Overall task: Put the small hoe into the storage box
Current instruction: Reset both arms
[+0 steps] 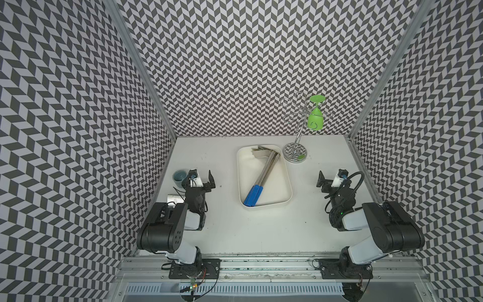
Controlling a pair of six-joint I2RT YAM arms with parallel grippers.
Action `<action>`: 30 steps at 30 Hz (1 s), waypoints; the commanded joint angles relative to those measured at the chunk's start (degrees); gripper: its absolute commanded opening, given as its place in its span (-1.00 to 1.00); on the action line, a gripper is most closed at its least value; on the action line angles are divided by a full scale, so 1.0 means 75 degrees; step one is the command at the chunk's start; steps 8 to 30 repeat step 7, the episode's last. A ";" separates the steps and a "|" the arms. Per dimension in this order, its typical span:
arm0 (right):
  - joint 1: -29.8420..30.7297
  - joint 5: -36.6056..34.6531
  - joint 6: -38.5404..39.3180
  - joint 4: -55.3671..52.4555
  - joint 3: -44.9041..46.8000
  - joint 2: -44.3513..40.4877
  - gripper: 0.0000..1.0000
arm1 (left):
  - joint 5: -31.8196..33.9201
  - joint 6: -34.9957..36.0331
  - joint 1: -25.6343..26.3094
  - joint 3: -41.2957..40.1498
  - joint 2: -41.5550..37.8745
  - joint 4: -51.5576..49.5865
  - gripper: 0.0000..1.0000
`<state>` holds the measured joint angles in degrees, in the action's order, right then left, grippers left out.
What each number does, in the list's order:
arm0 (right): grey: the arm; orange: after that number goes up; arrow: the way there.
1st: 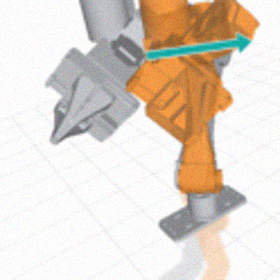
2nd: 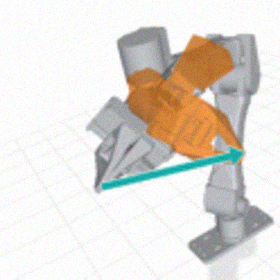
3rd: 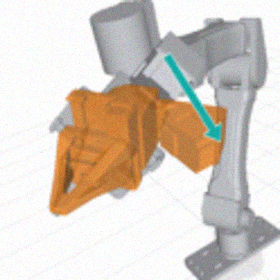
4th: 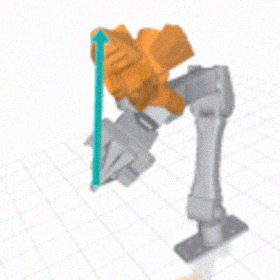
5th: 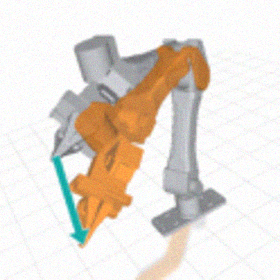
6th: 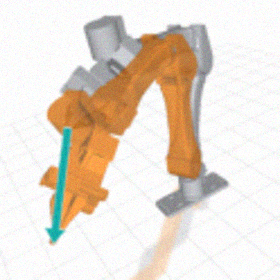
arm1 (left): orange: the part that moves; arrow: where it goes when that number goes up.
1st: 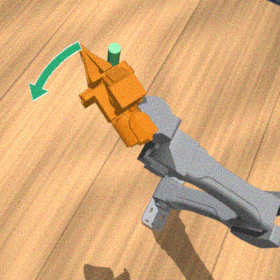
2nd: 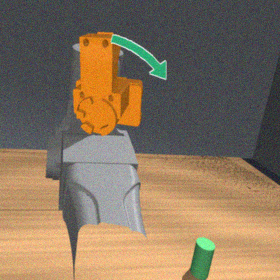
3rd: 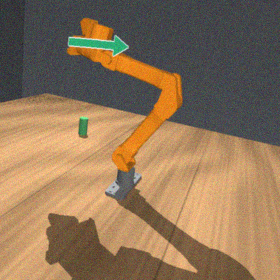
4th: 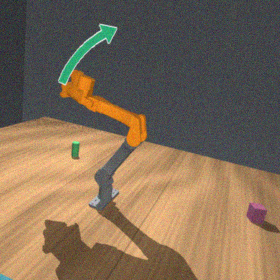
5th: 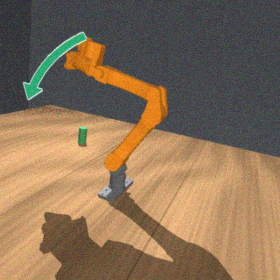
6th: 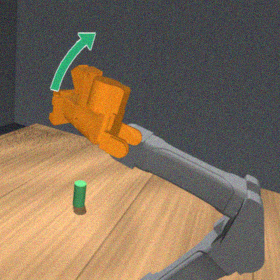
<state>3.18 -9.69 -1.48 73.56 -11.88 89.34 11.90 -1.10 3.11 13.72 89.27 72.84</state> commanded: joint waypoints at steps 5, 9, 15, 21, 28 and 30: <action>-0.0003 -0.0407 -0.0087 0.0922 0.0107 0.0100 0.98 | -0.0031 0.0042 -0.0023 0.0043 -0.0002 0.0086 1.00; -0.0002 -0.0407 -0.0093 0.0916 0.0099 0.0102 0.99 | -0.0098 0.0030 -0.0043 0.0035 -0.0015 0.0065 1.00; -0.0002 -0.0407 -0.0093 0.0916 0.0099 0.0102 0.99 | -0.0098 0.0030 -0.0043 0.0035 -0.0015 0.0065 1.00; -0.0002 -0.0407 -0.0093 0.0916 0.0099 0.0102 0.99 | -0.0098 0.0030 -0.0043 0.0035 -0.0015 0.0065 1.00; -0.0002 -0.0407 -0.0093 0.0916 0.0099 0.0102 0.99 | -0.0098 0.0030 -0.0043 0.0035 -0.0015 0.0065 1.00; -0.0002 -0.0407 -0.0093 0.0916 0.0099 0.0102 0.99 | -0.0098 0.0030 -0.0043 0.0035 -0.0015 0.0065 1.00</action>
